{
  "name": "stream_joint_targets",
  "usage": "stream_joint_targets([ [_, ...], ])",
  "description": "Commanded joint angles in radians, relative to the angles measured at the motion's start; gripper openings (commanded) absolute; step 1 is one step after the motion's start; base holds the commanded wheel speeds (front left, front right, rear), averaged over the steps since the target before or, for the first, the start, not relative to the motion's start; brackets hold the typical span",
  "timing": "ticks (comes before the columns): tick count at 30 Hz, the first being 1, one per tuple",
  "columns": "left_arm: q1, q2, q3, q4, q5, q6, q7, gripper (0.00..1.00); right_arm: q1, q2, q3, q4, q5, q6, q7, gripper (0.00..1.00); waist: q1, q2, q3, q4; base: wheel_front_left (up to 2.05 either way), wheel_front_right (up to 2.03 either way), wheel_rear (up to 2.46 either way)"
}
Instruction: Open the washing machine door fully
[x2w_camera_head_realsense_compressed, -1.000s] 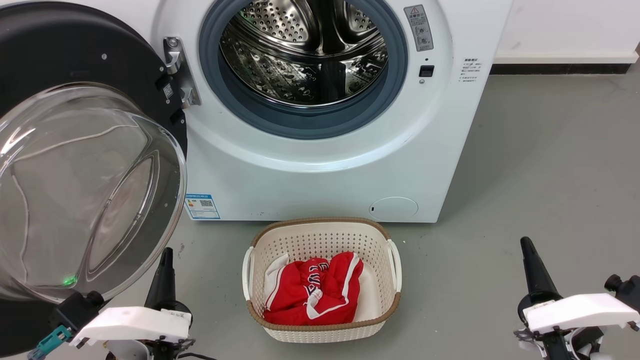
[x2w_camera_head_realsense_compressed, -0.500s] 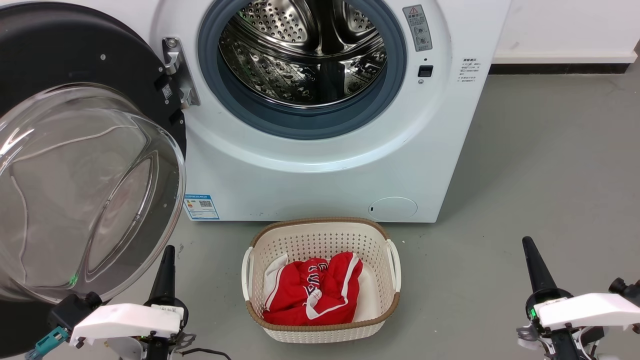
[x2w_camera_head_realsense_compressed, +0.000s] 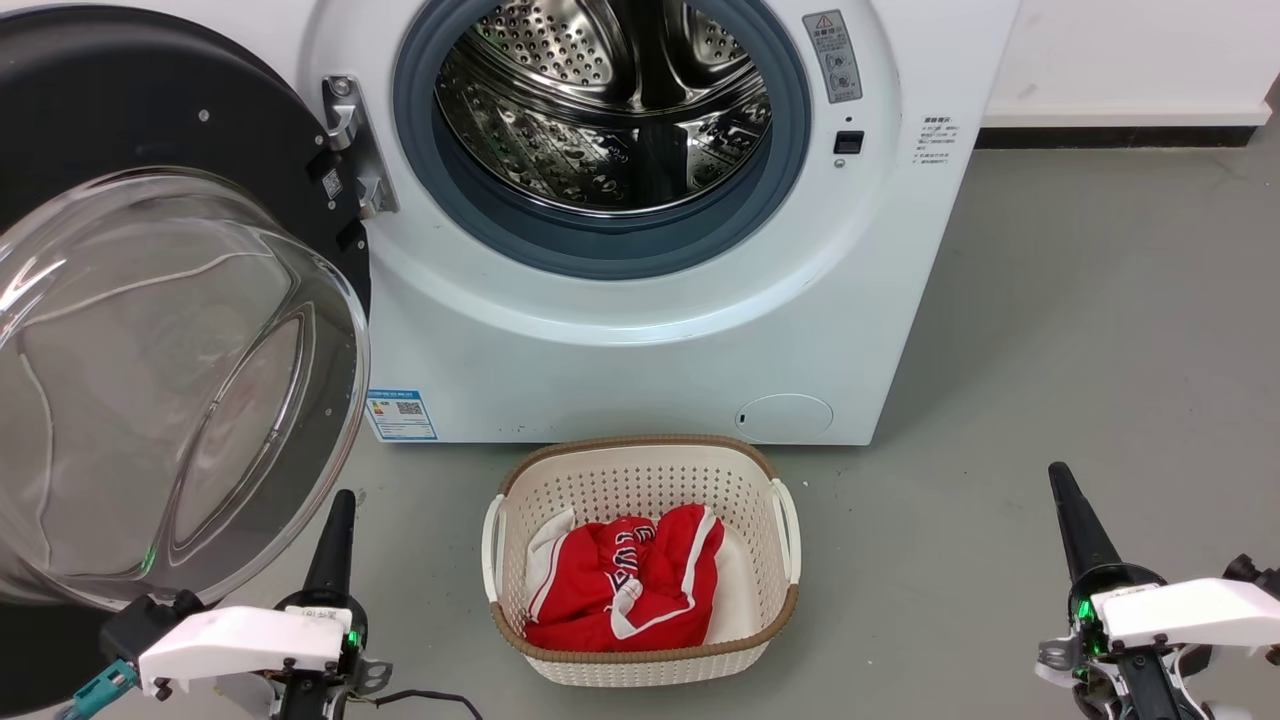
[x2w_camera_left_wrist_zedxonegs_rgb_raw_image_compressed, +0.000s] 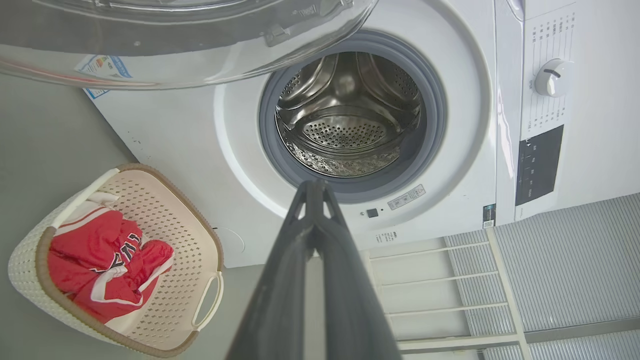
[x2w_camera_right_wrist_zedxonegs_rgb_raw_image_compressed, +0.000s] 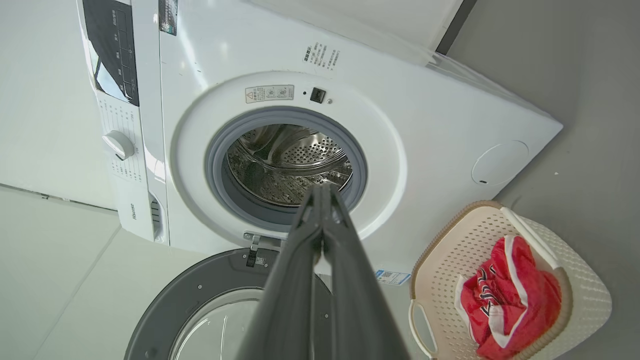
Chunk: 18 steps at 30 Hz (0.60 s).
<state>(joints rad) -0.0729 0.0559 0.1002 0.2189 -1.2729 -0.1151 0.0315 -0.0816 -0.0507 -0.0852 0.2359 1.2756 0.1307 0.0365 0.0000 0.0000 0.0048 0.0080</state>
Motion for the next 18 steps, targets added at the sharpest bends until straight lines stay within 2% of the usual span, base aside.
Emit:
stream_joint_targets([
  [1,-0.026,0.000,0.002,-0.002,-0.019,-0.006,0.004,0.00,-0.019,0.001,-0.003,-0.002,0.022,0.000,0.004,0.00,0.0000,0.0000,0.000,0.000,0.00,0.00,0.00],
  [18,-0.033,-0.002,0.009,0.012,-0.166,-0.011,0.041,0.00,-0.027,0.001,-0.016,0.003,0.166,0.000,0.038,0.00,0.0000,0.0000,-0.001,-0.003,0.00,0.00,0.00],
])
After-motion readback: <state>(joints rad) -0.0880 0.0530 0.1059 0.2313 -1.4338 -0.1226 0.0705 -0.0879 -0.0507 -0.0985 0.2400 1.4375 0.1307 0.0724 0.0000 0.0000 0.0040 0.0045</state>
